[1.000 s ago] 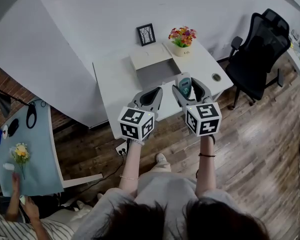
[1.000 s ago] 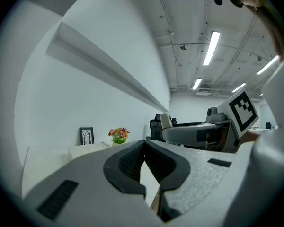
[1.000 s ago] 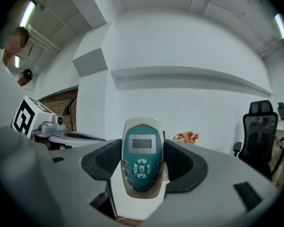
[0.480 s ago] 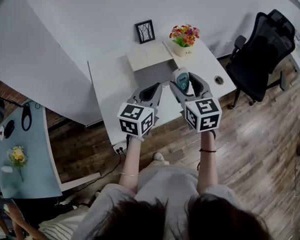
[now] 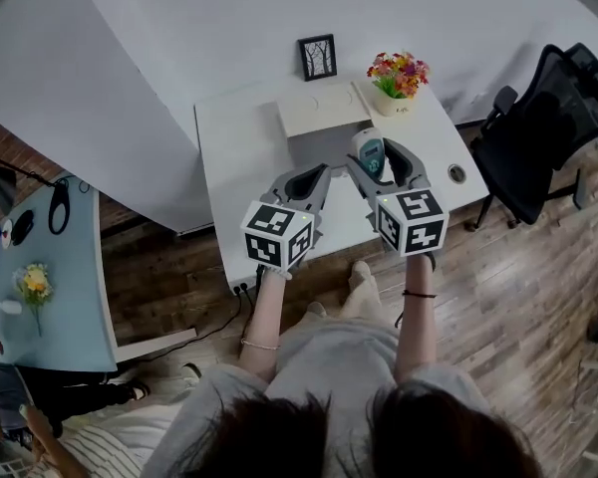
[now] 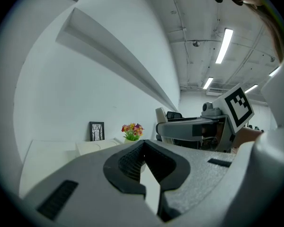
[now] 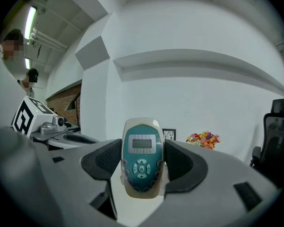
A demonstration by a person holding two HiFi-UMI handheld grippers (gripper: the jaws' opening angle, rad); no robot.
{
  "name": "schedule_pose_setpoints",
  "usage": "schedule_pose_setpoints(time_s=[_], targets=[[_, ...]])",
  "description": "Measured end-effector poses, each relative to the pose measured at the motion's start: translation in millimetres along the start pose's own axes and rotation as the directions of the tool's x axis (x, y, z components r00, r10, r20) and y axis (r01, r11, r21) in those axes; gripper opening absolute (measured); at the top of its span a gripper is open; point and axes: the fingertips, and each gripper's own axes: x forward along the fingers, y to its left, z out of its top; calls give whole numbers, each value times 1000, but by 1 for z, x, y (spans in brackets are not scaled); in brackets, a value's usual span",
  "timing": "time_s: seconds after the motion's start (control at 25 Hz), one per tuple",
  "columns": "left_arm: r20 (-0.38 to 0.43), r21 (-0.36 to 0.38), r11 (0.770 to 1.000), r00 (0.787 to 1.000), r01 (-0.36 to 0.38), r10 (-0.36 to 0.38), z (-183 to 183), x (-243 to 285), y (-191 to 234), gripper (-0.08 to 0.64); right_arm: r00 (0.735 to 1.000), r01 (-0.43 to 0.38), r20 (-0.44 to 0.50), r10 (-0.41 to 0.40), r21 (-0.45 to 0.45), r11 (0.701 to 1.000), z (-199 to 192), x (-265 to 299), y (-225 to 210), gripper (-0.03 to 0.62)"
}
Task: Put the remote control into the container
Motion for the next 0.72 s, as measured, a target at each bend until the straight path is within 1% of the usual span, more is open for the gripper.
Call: schedule_pose_setpoints(time_s=[0.16, 0.4, 0.72], targets=[[0, -10, 999, 999, -37, 37, -2, 6, 10, 3, 999, -51, -8, 51, -14, 999, -3, 13, 0, 284], [-12, -28, 996, 996, -89, 88, -3, 19, 22, 3, 994, -109, -30, 109, -22, 994, -6, 32, -12, 284], [-27, -63, 985, 987, -163, 161, -9, 41, 41, 3, 976, -210, -64, 208, -30, 977, -13, 63, -28, 284]])
